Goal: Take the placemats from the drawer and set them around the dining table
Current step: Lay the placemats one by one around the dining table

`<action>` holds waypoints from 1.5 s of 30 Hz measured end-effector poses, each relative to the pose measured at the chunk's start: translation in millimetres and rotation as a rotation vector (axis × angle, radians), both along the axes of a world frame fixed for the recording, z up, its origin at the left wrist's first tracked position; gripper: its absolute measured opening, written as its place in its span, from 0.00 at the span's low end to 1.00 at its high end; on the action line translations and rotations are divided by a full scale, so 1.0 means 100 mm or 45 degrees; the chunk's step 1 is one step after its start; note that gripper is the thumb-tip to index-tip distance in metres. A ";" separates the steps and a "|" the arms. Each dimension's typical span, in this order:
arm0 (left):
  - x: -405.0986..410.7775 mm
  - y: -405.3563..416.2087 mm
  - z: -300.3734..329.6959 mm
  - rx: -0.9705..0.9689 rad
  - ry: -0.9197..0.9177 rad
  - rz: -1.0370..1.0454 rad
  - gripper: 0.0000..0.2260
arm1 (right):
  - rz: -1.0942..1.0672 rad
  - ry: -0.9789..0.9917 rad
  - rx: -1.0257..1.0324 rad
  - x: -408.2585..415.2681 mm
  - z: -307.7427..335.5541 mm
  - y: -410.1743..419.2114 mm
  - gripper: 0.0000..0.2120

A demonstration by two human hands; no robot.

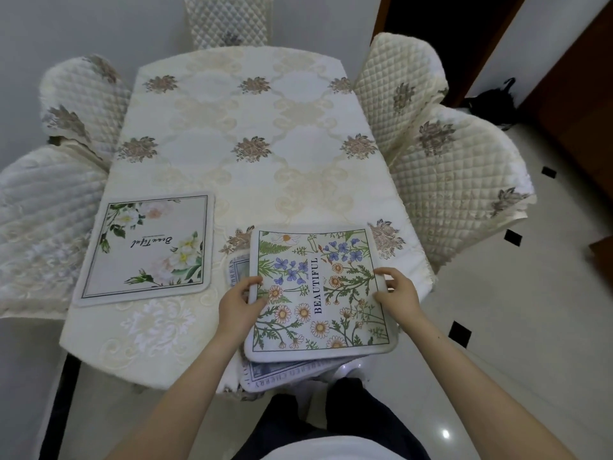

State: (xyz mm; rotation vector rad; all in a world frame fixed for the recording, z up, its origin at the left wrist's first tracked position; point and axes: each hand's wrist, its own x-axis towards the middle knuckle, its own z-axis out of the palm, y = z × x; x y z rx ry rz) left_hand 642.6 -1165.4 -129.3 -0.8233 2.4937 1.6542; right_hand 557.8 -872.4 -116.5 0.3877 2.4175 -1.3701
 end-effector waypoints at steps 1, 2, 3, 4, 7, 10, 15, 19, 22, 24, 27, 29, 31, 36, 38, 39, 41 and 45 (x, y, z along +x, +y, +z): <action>-0.07 0.06 0.01 -0.006 0.012 -0.005 0.17 | -0.016 0.008 -0.012 -0.05 0.01 0.05 0.22; -0.14 0.12 0.02 -0.006 0.023 -0.005 0.17 | -0.034 0.016 -0.024 -0.11 0.02 0.11 0.22; -0.21 0.20 0.03 -0.002 0.031 -0.003 0.17 | -0.047 0.021 -0.033 -0.17 0.03 0.17 0.22; -0.29 0.28 0.04 -0.001 0.036 -0.001 0.17 | -0.059 0.027 -0.039 -0.24 0.04 0.24 0.22; -0.54 0.56 0.05 0.007 0.036 0.018 0.17 | -0.067 0.041 -0.070 -0.50 0.05 0.50 0.22; -0.81 0.85 0.06 0.011 0.031 0.040 0.17 | -0.023 0.044 -0.089 -0.84 0.05 0.79 0.21; -1.25 1.25 0.07 -0.033 0.036 0.114 0.17 | 0.085 0.050 -0.170 -1.40 0.08 1.13 0.21; -1.61 1.39 0.10 -0.081 0.020 0.139 0.16 | 0.117 0.066 -0.216 -1.82 0.06 1.19 0.22; -1.90 1.35 0.08 -0.143 0.030 0.145 0.16 | 0.091 0.057 -0.247 -2.10 0.06 1.12 0.22; -2.09 1.27 0.06 -0.177 0.027 0.140 0.16 | 0.077 0.064 -0.234 -2.29 0.04 1.03 0.22; -2.38 1.07 -0.01 -0.203 0.017 0.136 0.16 | 0.076 0.074 -0.215 -2.59 -0.02 0.84 0.23; -2.58 0.93 -0.07 -0.222 0.023 0.123 0.16 | 0.061 0.070 -0.204 -2.78 -0.09 0.72 0.23; -2.75 0.81 -0.14 -0.224 0.027 0.116 0.16 | 0.036 0.060 -0.191 -2.92 -0.17 0.61 0.22; -3.07 0.58 -0.29 -0.183 0.027 0.107 0.16 | -0.012 0.046 -0.148 -3.19 -0.32 0.39 0.21; -3.17 0.53 -0.33 -0.178 0.032 0.111 0.16 | -0.004 0.041 -0.117 -3.30 -0.36 0.32 0.21; -3.21 0.50 -0.35 -0.176 0.039 0.116 0.16 | -0.001 0.038 -0.114 -3.36 -0.38 0.29 0.21; -3.27 0.47 -0.40 -0.173 0.051 0.123 0.17 | 0.000 0.034 -0.118 -3.44 -0.42 0.24 0.21; -3.25 0.46 -0.51 -0.181 0.020 0.112 0.17 | -0.020 0.030 -0.085 -3.45 -0.50 0.19 0.21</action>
